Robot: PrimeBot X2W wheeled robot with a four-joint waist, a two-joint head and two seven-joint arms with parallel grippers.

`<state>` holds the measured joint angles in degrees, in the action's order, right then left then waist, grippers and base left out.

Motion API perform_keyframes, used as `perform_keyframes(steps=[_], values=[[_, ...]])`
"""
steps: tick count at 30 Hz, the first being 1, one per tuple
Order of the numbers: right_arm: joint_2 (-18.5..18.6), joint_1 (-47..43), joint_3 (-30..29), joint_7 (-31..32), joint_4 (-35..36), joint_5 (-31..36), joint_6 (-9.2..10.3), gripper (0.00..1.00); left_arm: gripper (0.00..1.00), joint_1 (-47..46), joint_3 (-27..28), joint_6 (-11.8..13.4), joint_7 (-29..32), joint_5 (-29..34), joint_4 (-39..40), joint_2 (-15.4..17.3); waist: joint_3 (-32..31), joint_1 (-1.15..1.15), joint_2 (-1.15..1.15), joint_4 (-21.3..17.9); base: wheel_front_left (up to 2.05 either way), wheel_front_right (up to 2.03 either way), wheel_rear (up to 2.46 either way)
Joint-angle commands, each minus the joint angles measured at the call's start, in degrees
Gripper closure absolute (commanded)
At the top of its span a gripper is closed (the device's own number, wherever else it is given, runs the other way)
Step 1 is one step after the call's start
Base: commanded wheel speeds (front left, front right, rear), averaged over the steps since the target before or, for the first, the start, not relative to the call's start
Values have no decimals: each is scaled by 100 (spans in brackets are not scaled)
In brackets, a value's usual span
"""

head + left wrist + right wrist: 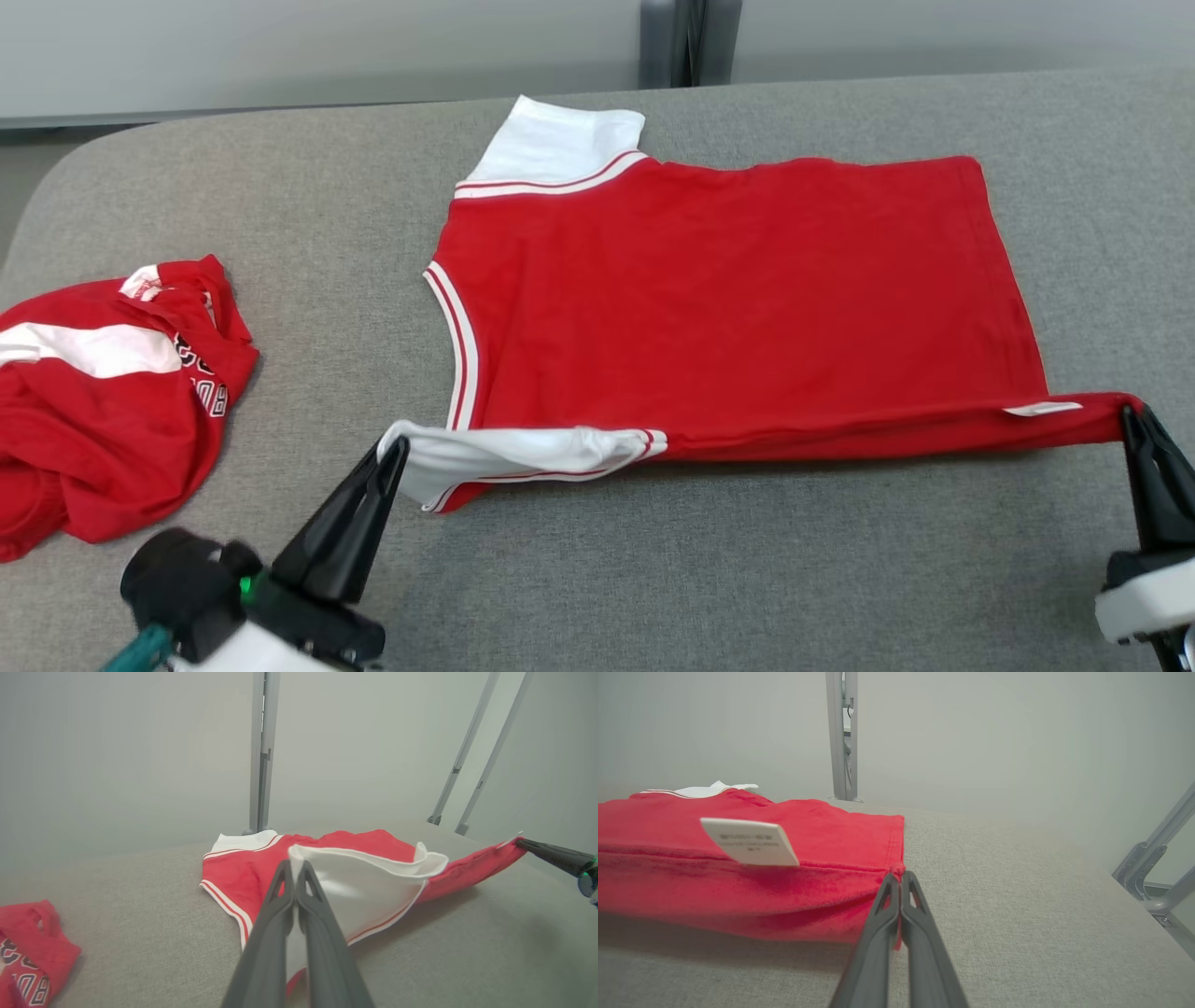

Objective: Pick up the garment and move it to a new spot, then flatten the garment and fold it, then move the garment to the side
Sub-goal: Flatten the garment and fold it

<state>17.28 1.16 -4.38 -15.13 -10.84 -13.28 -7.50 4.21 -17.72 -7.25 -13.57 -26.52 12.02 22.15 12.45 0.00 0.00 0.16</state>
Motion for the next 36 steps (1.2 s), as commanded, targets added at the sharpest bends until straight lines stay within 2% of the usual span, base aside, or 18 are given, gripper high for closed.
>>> perform_keyframes(steps=[1, 9, 15, 21, 25, 30, 31, 32, 34, 35, 36], values=[[68, 190, 92, -3, -153, 68, 1, 100, 100, -292, -47, -24, 108, -75, -186, 1, 78, 0, 0, -28, 0, 0, 0], [59, 1289, 342, -3, -1155, 403, 1, 100, 100, -1760, -435, -20, 512, -239, -1568, 74, 439, 0, 0, -143, 0, 0, 0], [6, 1733, 451, -4, -1709, 578, 1, 100, 100, -2448, -947, -19, 355, -153, -2396, 231, 575, 0, 0, -176, 0, 0, 0], [-33, 2022, 582, -4, -1949, 647, 1, 100, 100, -3132, -1477, -20, 126, 156, -3073, 386, 712, 0, 0, -150, 0, 0, 0], [-15, 2218, 689, -4, -2101, 736, 2, 100, 100, -3647, -1868, -20, -17, 341, -3650, 323, 809, 0, 0, -124, 0, 0, 0], [-6, 2429, 764, -4, -2287, 861, 1, 100, 98, -4163, -2274, -20, -109, 258, -4320, 195, 914, 0, 0, -122, 0, 0, 0], [-15, 2464, 770, -3, -2312, 868, 1, 100, 81, -4239, -2333, -20, -113, 235, -4449, 153, 929, 0, 0, -125, 0, 0, 0], [-25, 2501, 770, -4, -2335, 880, 2, 100, 58, -4309, -2372, -20, -122, 221, -4548, 129, 941, 0, 0, -129, 0, 0, 0], [-72, 2564, 780, -4, -2363, 867, 1, 100, 0, -4422, -2340, -16, -147, 187, -4770, 99, 955, 0, 0, -141, 0, 0, 0], [-96, 2572, 771, -4, -2350, 848, 1, 85, 0, -4457, -2299, 44, -157, 214, -4853, 76, 953, 0, 0, -150, 0, 0, 0], [-123, 2564, 765, -4, -2329, 830, 1, 60, 0, -4464, -2234, 85, -158, 195, -4915, 42, 948, 0, 0, -160, 0, 0, 0]])
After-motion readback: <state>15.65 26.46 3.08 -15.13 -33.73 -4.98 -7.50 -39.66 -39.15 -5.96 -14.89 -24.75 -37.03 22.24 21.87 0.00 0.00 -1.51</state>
